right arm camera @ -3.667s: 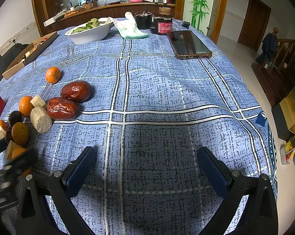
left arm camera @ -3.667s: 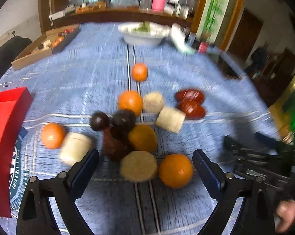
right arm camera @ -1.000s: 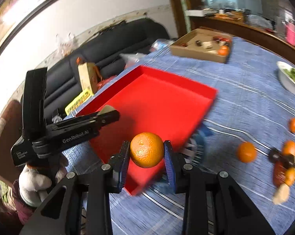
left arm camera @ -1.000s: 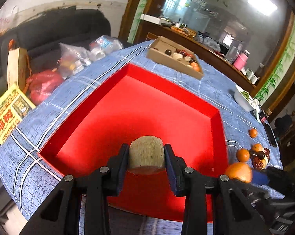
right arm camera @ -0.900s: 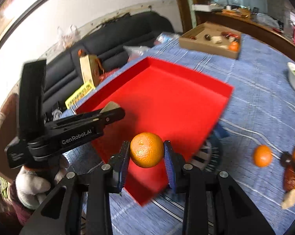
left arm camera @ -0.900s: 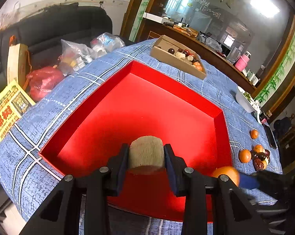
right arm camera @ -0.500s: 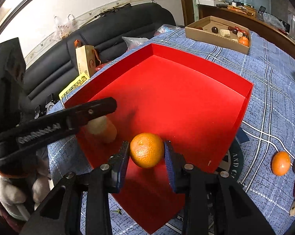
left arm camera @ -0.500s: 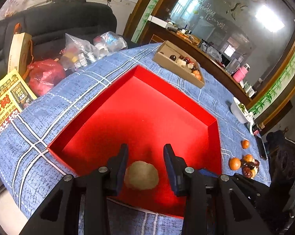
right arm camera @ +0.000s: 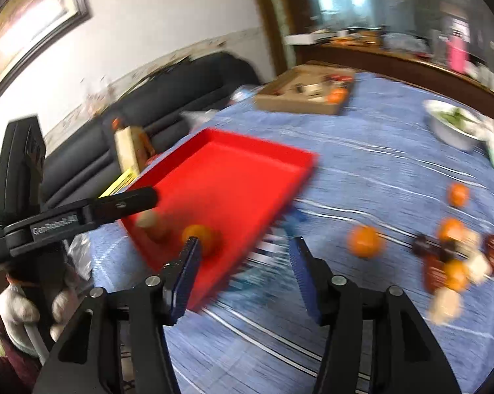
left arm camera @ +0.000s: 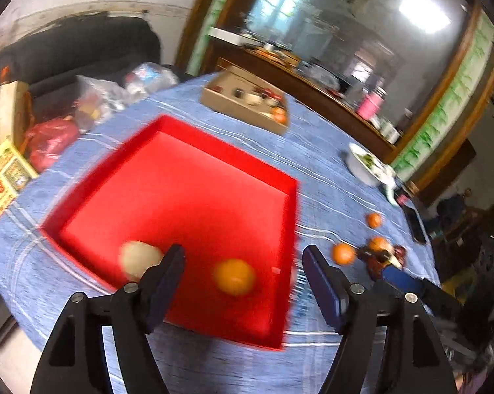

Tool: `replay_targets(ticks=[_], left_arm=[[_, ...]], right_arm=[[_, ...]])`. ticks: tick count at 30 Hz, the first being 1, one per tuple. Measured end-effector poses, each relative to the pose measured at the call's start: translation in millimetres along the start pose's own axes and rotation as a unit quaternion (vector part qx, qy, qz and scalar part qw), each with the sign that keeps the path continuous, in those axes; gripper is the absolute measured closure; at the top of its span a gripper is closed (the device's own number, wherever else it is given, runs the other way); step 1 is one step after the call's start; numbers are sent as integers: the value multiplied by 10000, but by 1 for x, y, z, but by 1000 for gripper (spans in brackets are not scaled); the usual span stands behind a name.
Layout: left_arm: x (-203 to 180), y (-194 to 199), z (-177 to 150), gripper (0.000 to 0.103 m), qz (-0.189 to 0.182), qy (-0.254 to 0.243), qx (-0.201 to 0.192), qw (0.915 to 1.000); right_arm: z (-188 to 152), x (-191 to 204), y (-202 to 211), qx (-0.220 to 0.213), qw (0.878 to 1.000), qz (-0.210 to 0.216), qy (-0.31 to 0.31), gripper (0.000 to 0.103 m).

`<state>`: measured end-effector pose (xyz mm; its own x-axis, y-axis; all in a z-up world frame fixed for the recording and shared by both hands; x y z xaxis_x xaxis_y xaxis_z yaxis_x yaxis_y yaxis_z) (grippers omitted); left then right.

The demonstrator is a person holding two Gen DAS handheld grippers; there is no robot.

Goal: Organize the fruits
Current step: 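Carry both items over the red tray and open both grippers, then grasp an orange with the left gripper while the right gripper grasps a round beige slice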

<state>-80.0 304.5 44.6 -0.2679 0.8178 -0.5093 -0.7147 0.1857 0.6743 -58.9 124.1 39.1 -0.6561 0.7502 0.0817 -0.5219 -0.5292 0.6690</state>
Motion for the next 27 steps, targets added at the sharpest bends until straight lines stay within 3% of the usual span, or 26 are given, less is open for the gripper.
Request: replay_targets(ticks=[6,10,19,27], left_arm=[[-50,-21,-23,26,-151,-461,267,9985],[-75,-45,-37,26,-178,-674,556,9960],[-119,-90,-47,37,-109,-1260,660,9898],[-135,-142,-55,46,246,-1707,780,9819]], right_arm=[[-51,-105,58,32,9913,-1054,-789,46],[-77,-141,59,349,9846,-1349,-1059,46],[-79,-149,14,568,9864,-1186,-990,46],[-81,-149,4,540,9897,-857,-1012,48]])
Point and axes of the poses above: each gripper's, at about its wrist camera, not at the fingertips, and y roughly against the way its jaws point, x to its left, z to its top, the point moved 4 cm from there along -y, roughly the way its jaws point, and after that the axes turned 12 degrees about y, right-handed, at the moved point
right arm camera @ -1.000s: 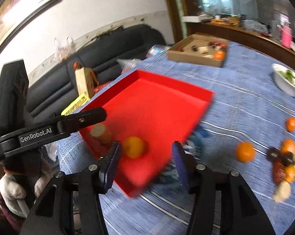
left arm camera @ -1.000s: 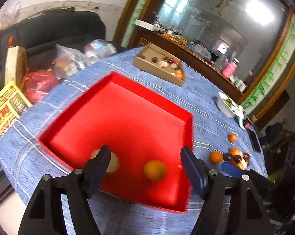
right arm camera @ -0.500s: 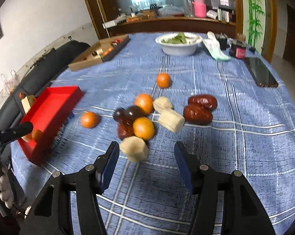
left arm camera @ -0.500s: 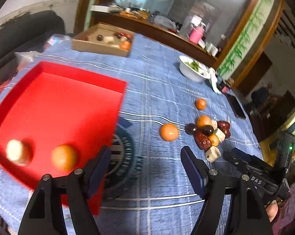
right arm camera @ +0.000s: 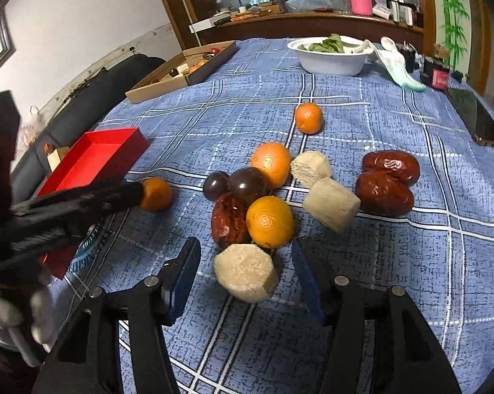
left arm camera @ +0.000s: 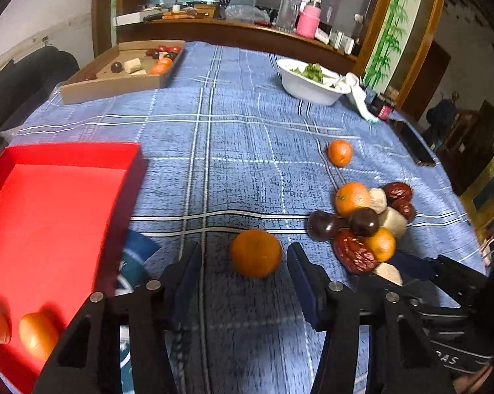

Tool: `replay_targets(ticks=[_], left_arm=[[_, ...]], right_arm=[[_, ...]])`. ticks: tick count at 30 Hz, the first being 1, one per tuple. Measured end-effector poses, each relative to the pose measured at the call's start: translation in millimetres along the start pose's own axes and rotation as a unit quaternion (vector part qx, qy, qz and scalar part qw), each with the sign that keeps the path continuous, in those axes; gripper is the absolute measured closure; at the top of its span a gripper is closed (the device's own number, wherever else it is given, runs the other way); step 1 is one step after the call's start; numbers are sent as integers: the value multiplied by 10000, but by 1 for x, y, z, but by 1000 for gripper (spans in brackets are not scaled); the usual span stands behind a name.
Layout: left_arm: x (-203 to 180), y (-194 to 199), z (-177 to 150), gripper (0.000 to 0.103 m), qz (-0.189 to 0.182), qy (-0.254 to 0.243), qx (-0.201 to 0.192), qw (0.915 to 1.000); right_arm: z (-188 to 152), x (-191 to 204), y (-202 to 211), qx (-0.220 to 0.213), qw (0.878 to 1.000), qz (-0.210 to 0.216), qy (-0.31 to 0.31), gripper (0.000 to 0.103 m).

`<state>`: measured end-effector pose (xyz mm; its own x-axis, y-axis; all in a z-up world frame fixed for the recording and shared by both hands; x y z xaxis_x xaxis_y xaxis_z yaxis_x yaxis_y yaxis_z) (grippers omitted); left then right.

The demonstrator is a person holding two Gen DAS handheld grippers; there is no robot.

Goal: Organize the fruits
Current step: 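Grasp an orange with the left gripper while the right gripper grasps a round beige slice, then lift both items, carry them into the red tray and open both grippers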

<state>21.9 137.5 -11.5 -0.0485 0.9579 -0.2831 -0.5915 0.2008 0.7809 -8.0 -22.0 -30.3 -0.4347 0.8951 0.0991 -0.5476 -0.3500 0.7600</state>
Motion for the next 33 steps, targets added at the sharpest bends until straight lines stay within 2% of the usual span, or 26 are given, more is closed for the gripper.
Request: replay_targets(ticks=[3,5,10,11,12,13,18,22,26,33], left_arm=[[-3,-13,0,46,121,-179,48,9998],[-6,-20,0,46,163,-280,121,9994],[-15,-28,1,46,603,-679,252,9955],[-17,-27,1,50,631,-743,263,9949],[-17,-26,0,62,597,-786,302,9947],[-19,-25,-1,68,505,-797,380,9948],[-24,-21,-6,69,535,-832,468,9940],[-30,-17,-8,69,299,-670,443,9963],[-34,2,-9,69,-100,-582,169,9981],[-1,57,-17,69,-770,41,-382,9963]], right_arm=[[-1,-1,-2,44,10000,-20,-22,56],[-1,1,-3,67,10000,-36,29,57],[-1,2,-2,94,9999,-118,78,63],[-1,3,-2,106,9998,-123,96,63],[-1,3,-2,113,9998,-126,105,63],[-1,3,-2,124,9998,-133,116,63],[-1,4,-3,148,9997,-127,123,65],[-1,3,-3,119,9999,-7,66,68],[-2,-2,-1,70,9998,154,-80,69],[-4,-15,1,-28,9967,598,-544,69]])
Point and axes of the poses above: each gripper's, at about its wrist camera, not at the fingertips, and y roughly against the way its jaws point, x to its left, z to its top, the point moved 4 cm from there along -y, roughly the way its jaws point, and after that the axes turned 12 degrees about y, right-handed, at the moved point
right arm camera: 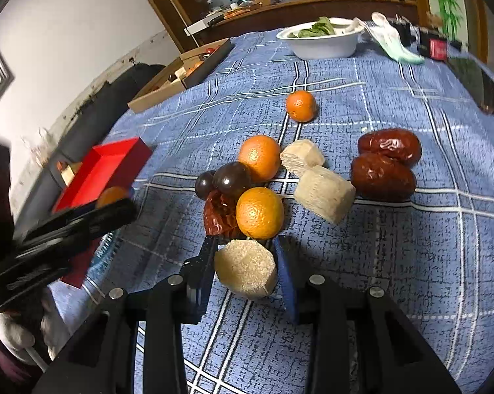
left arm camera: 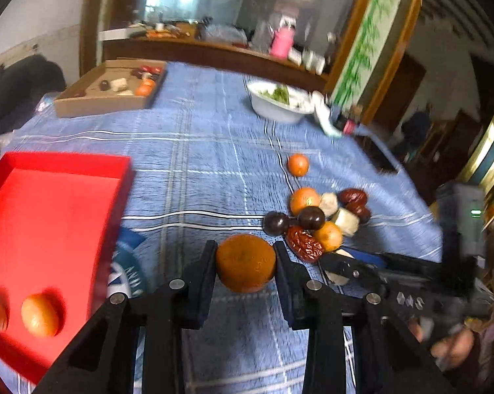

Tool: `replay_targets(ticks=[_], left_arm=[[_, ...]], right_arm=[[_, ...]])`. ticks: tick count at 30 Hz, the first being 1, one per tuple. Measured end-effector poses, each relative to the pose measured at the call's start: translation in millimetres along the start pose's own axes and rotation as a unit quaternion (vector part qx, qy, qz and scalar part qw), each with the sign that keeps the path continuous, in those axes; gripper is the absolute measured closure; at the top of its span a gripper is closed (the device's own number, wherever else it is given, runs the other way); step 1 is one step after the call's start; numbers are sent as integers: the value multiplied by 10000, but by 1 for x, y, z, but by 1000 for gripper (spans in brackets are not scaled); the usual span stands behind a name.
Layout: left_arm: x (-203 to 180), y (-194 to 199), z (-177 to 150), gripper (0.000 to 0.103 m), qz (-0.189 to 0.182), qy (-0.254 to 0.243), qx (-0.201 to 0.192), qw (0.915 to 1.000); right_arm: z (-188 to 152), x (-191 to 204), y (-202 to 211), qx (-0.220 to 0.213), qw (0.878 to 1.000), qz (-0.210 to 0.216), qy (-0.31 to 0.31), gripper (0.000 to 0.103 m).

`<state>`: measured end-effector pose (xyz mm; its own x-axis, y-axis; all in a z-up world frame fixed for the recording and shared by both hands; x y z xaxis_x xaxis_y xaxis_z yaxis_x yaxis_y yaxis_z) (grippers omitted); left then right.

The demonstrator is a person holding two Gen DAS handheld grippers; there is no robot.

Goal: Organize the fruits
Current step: 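Lift both items, carry them into the red tray and open both grippers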

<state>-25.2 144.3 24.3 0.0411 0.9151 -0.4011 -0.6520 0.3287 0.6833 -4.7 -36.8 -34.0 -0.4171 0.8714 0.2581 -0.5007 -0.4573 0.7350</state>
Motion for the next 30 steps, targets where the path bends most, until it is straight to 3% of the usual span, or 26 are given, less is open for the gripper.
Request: replay_targets(ticks=[9,13,16,24,30], left_arm=[[32,83,0,69,-388,225,-592,9972],[39,121,-3,69,-503,292,-851,9947],[36,154,-4,69,-640,292,-1057,9919],[13,275,12,69,-1387,133,-1632,9767],[13,338,62,68,-1343,25,-1846,9736]], right_arm=[[-2,4,16,-383,9963,692,-332,69],[-12,17,32,-564,9878,1266,-711,69],[-14,31,53,-740,9833,1473,-770,69],[5,79,161,-1601,9748,1511,-348,68],[48,122,277,-2237,9664,1224,312,68]])
Point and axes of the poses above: each gripper's, at about its wrist camera, not at the fingertips, and y roughly against the way its jaws point, x to its left, z to its top, the point moved 4 cm from there along -y, roughly the way its jaws point, and after that the axes turned 12 degrees about y, right-handed, at the moved point
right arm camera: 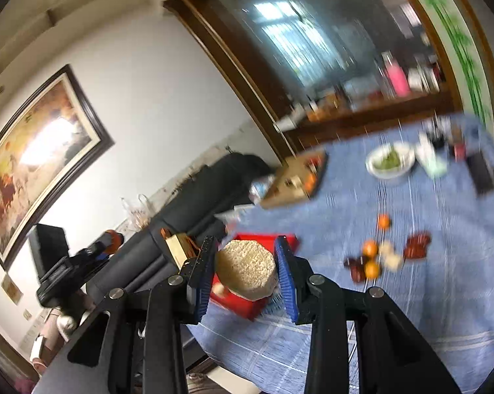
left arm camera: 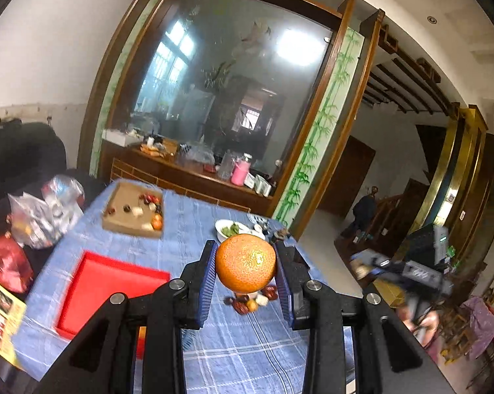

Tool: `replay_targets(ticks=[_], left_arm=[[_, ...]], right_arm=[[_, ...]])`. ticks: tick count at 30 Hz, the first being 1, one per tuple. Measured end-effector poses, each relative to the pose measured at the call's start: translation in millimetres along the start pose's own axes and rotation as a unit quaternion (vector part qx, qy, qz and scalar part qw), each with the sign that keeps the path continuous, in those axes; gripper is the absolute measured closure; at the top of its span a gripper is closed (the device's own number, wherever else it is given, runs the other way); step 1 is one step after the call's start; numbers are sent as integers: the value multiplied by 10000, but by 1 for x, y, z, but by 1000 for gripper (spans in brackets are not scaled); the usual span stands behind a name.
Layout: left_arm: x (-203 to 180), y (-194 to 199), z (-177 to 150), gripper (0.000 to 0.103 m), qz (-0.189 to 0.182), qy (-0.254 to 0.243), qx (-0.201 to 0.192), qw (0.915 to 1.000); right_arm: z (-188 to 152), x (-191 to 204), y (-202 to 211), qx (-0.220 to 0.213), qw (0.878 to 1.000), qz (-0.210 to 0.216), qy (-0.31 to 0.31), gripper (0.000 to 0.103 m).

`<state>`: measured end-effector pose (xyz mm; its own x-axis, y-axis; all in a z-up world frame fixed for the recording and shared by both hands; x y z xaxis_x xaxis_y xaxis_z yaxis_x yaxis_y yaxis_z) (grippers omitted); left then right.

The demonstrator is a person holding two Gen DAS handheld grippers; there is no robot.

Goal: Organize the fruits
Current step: 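Lift both items, carry them into the red tray and open both grippers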

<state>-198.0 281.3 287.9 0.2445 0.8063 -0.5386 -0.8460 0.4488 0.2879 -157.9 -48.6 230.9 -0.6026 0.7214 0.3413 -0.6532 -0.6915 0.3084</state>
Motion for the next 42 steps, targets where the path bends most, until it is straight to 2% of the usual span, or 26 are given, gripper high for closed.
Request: replay_targets(ticks=[4,6,8,10,12,14,17,21,26,30,33,37,39,42], left_arm=[[17,2,46,68,636,-231,-245,9974],[34,-9,56,68,914,-228,-258,9952],[60,-26,58,68,1197,-150,-210,9925],[92,-49,49,68,1471,4,-95,9891],[127,-71,35,68,1716,159,85,9850],[168,-100,14,68,2071,268,312,9775],[216,-134,-12,68,2462,427,599,9664],[274,-177,-42,68,2645,862,1037,9549],[305,-212,-62,68,2796,1036,1468,9432],[320,-226,-73,68,2839,1168,1715,9361],[325,-225,-75,68,2822,1270,1777,9342],[324,-225,-76,67,2831,1294,1800,9331],[324,-223,-75,66,2849,1388,1812,9310],[319,-216,-73,66,2837,1476,1754,9311]], right_arm=[[60,29,14,-87,9992,-106,373,68],[85,42,6,-64,9978,-258,613,68],[95,50,-13,27,9970,-276,726,68],[94,56,-45,207,9970,-105,738,68],[76,55,-91,442,9966,124,680,68],[53,55,-133,751,9946,278,654,68],[5,55,-208,1364,9874,423,680,68],[-56,48,-302,2171,9727,342,744,68],[-112,29,-390,2947,9534,208,616,68],[-138,27,-423,3251,9431,152,679,68],[-146,30,-433,3304,9403,132,811,68],[-147,33,-434,3290,9399,147,906,65],[-144,35,-434,3260,9407,154,919,58],[-137,38,-425,3109,9457,172,936,58]])
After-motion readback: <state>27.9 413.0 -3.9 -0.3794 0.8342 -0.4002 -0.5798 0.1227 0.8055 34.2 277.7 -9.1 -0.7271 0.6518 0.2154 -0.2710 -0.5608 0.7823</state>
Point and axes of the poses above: each gripper's, at about its wrist camera, not at the fingertips, and y roughly against the way its jaws point, x to its left, z to its top, the point moved 4 cm from there along -y, roughly the way its jaws point, and after that the axes turned 12 degrees about y, right-handed, at the moved point
